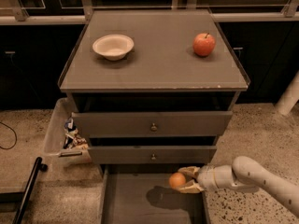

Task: Place orange into bottom drawer

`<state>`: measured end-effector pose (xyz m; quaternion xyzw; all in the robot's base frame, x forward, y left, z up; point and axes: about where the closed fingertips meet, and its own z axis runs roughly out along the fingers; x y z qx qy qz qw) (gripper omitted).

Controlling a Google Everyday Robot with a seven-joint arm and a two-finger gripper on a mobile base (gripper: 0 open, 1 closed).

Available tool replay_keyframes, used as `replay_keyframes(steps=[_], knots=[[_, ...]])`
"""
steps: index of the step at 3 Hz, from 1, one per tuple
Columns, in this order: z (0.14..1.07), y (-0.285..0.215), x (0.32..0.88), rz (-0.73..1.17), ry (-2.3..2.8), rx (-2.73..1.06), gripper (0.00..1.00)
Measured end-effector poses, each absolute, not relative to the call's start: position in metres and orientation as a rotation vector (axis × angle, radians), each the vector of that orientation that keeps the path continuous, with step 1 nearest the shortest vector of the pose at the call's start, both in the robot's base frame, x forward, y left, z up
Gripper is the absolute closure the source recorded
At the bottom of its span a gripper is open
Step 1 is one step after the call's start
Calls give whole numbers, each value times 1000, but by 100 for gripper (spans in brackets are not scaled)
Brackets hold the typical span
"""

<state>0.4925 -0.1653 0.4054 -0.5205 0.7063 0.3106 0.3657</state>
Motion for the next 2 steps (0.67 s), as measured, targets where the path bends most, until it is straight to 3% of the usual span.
replay_keyframes(steps=[2], knots=[[343, -153, 527, 842, 1611, -1372, 100]])
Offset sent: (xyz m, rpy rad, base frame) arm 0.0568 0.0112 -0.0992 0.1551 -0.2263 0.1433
